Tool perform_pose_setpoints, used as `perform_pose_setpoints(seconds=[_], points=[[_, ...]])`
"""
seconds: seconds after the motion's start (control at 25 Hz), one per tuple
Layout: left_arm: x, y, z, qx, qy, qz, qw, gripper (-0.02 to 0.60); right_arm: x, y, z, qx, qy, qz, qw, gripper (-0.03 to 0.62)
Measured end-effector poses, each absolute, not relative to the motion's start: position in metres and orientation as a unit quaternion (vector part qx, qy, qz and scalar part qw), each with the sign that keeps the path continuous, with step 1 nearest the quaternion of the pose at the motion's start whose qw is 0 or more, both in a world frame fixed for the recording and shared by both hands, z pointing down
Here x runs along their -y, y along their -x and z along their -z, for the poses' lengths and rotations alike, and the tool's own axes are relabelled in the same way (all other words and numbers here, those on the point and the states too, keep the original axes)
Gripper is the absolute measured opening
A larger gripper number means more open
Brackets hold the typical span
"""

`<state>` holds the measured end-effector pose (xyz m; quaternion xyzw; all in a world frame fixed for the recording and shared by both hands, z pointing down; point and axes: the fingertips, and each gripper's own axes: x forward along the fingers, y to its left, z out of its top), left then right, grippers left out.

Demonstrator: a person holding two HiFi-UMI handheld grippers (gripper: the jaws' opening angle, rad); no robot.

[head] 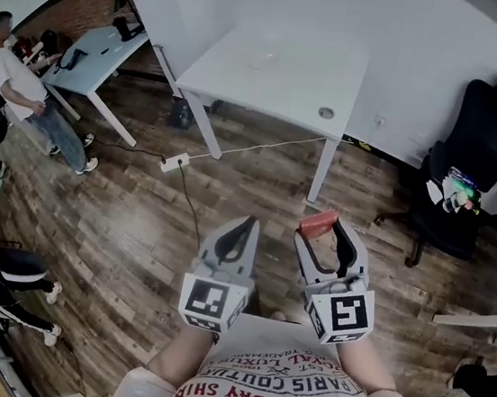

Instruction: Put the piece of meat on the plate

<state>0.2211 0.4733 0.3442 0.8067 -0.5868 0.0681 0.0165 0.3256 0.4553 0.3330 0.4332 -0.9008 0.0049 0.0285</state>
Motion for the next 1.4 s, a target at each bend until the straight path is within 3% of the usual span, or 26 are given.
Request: perform_pose_setpoints(seconds=[0.32, 0.68, 1.12, 1.4], points=[[-0.405, -0.168, -0.351, 0.592, -0.803, -0.060, 0.031, 0.006, -0.386, -0.276, -0.341, 0.904, -0.425, -0.013, 0.049, 0.281], [-0.293, -0.060, -0.354, 0.584, -0.808, -0.038, 0.063, 0.006, -0.281, -0.175, -0.340, 0.898, -0.431, -0.025, 0.084, 0.281], [-0.185, 0.081, -0.339, 0.578, -0.814, -0.027, 0.044, 0.006, -0.177, -0.044, -0.327, 0.889, -0.448, -0.024, 0.089, 0.281], [-0.144, 0.118, -0.358, 0.585, -0.808, -0.028, 0.066, 0.006, -0.128, -0.008, -0.343, 0.890, -0.441, -0.041, 0.104, 0.281]])
